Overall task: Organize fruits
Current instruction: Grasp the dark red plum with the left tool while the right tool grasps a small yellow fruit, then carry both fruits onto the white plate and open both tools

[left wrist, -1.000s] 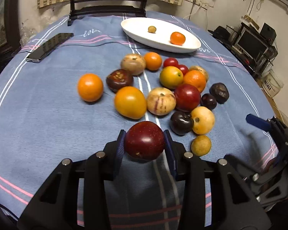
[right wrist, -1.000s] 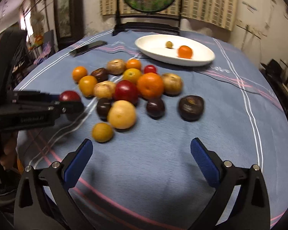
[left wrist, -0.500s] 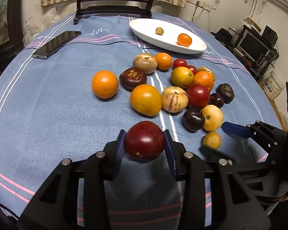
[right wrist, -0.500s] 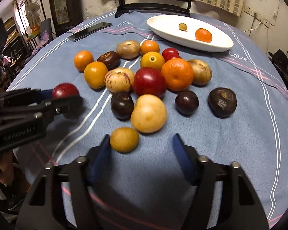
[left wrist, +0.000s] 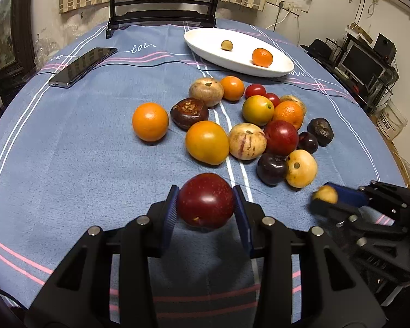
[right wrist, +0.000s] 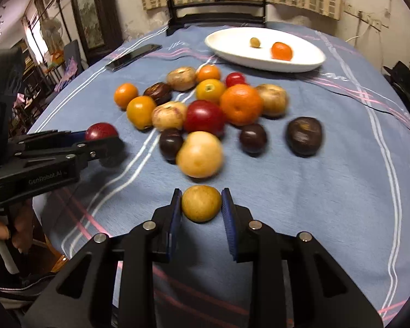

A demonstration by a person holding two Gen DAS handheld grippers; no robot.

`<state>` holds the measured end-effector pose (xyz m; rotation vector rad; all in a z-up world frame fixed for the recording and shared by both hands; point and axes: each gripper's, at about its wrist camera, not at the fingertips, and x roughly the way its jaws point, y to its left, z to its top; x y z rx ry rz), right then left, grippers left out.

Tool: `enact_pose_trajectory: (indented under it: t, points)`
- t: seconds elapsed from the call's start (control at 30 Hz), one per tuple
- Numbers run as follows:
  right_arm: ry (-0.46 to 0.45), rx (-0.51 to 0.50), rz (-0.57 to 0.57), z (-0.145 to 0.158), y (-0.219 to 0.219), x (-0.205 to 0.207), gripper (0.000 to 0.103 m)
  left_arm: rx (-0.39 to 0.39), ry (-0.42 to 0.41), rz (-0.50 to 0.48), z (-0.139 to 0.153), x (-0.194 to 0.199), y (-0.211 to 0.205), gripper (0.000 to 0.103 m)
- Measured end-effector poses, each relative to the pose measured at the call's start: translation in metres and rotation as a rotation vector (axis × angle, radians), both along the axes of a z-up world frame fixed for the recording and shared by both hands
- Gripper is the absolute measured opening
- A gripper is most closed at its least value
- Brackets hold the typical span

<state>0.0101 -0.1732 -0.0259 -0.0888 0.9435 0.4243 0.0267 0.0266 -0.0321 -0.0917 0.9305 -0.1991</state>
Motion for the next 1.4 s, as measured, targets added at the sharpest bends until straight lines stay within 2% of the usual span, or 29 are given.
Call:
enact_pose_trajectory:
  t: [0.37,0.5,0.73,0.83,1.03,1.23,1.4]
  points:
    - [-0.108,-0.002,-0.122,0.019,-0.051,0.011,0.03,0.038,-0.033,-0.029,0.016,0.008,-0.011,0.04]
    - [-0.147,0.005,-0.136,0.035,-0.061,0.03,0.03,0.017,-0.049,-0.049,0.031,0.031,-0.013,0.04]
    - [-0.247,0.024,-0.122,0.069,-0.053,0.079,0.03,0.046,-0.099,-0.082,0.057,0.092,-0.034,0.04]
    - [-0.243,0.041,-0.107,0.074,-0.045,0.103,0.03,0.057,-0.114,-0.084,0.066,0.125,-0.045,0.04]
    - [-0.222,-0.014,-0.1,0.066,-0.024,0.164,0.03,0.031,-0.104,-0.061,0.069,0.188,-0.054,0.04]
    - [-0.114,-0.049,-0.102,0.035,-0.016,0.211,0.03,0.034,-0.01,-0.039,0.041,0.238,-0.056,0.04]
    - [-0.07,-0.077,-0.094,0.018,-0.011,0.233,0.03,0.035,0.035,-0.03,0.02,0.259,-0.059,0.041]
